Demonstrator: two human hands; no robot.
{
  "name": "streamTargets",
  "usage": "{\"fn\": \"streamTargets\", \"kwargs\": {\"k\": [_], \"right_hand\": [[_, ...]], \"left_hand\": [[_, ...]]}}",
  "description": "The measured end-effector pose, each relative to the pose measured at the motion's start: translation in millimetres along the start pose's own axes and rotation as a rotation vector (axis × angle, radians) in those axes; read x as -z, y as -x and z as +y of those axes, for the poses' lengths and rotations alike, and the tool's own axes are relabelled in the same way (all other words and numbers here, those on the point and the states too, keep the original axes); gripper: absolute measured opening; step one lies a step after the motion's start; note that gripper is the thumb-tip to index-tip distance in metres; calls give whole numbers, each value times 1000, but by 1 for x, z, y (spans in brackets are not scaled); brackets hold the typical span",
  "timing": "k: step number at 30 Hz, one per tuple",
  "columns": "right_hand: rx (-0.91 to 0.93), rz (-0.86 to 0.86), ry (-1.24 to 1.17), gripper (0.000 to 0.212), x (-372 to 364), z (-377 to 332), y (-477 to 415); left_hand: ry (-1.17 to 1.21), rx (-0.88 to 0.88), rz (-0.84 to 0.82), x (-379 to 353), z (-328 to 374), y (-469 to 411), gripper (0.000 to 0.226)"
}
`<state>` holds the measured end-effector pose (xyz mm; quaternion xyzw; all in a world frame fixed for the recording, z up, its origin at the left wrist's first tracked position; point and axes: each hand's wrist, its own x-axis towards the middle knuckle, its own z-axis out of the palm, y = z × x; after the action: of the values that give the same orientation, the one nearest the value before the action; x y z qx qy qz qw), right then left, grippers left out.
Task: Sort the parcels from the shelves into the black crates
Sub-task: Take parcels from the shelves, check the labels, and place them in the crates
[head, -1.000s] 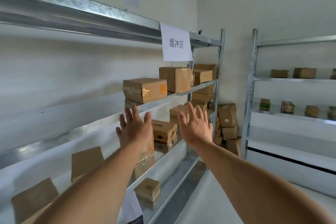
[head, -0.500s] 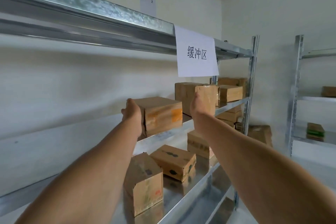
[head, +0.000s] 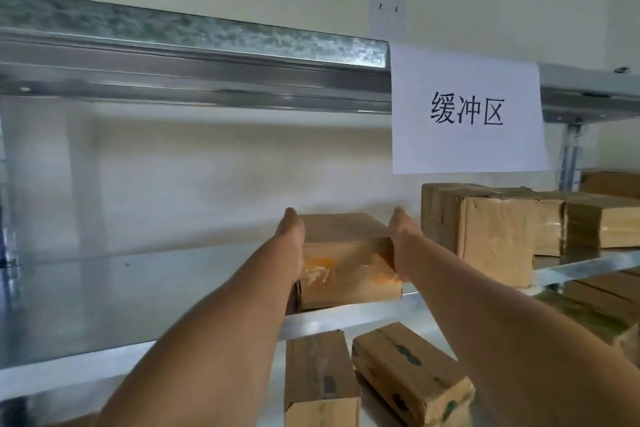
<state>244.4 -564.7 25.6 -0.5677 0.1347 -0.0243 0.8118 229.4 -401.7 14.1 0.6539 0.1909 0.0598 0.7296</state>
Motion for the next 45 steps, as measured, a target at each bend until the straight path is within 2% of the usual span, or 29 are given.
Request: {"fn": "streamTargets", "kwargs": {"k": [4,9,11,16,20,25,27,31,34,45], "right_hand": [[-66,-144,221,47,7,0,-21],[-59,-379,284,73,23,4,-34],[-38,-432,286,72,29,4,-32],[-3,-488,238,73,33,-4,-34],[10,-548,216,69,32,-8,-31],[19,-600,206,75,27,-7,-22],[19,-614,201,75,26,-6,-18],[52,-620,193,64,32,-6,-15],[79,-601,199,63,36,-8,-12],[78,-670,109,63,48,-12,-5]], "left_hand": [[-65,-30,86,-5,4,9,80],[-102,-171,177,-3,-7,24,69],[-103,-196,193,2,-10,29,67],[-37,-219,123,11,-13,50,40],[26,-221,147,20,-7,68,46],[73,-265,178,20,-3,88,57],[86,-289,176,22,-3,92,66],[67,-295,205,22,-6,101,69],[-7,-313,269,23,-6,108,74],[85,-357,239,28,-14,120,60]]}}
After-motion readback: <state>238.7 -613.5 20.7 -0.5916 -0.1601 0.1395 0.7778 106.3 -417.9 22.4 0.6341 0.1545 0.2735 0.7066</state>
